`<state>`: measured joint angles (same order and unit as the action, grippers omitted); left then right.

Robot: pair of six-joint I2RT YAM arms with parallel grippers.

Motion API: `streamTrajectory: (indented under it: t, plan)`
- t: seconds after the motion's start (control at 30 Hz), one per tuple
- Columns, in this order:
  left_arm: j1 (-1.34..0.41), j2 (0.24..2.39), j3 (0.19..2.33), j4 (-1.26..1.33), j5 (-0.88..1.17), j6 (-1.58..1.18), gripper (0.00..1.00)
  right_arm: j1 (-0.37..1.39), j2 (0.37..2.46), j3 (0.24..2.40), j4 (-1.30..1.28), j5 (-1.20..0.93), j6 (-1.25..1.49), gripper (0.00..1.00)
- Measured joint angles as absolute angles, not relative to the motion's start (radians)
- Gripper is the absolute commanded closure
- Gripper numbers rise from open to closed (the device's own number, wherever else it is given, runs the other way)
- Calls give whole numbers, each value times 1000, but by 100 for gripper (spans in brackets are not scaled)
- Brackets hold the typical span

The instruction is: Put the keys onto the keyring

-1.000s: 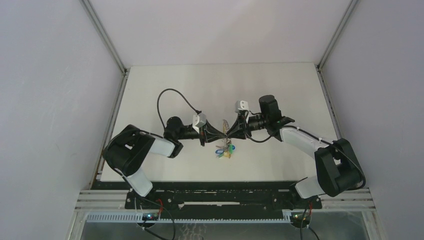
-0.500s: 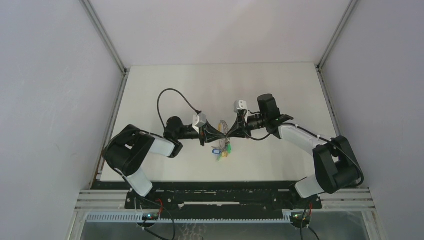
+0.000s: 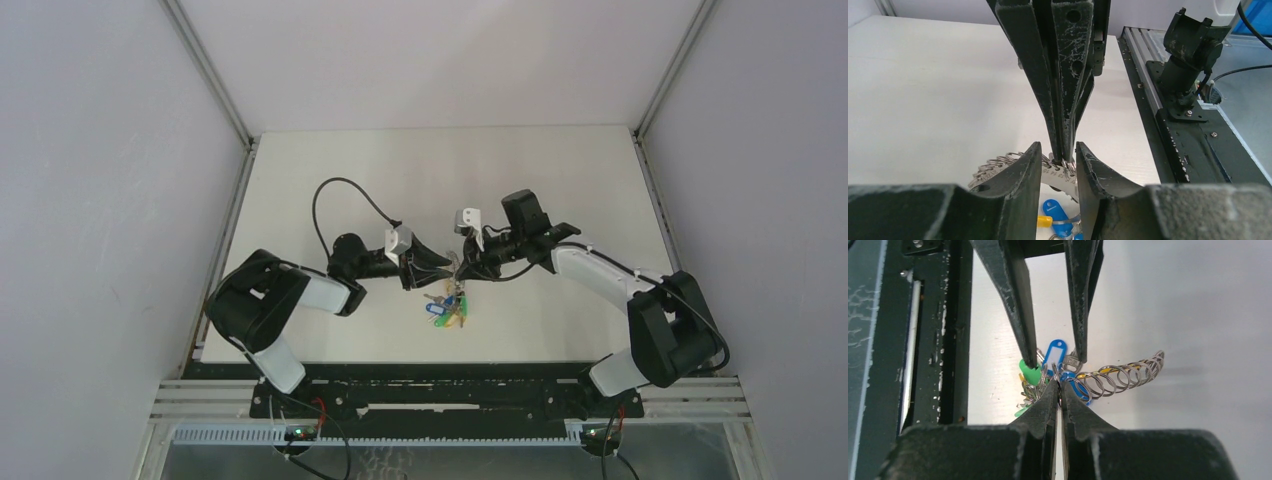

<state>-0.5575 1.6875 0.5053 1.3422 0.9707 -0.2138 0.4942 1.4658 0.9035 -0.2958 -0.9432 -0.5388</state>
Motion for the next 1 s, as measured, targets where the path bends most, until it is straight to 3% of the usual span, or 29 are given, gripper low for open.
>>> streamTrajectory:
  t: [0.63,1.0]
  plan:
    - [-584,1623,510,926,910,38,64,580,1461,1013,-491,-651,-593,100]
    - [-596,1641,510,1049,898,-19,65,609,1452,1024,-518,-593,-596,100]
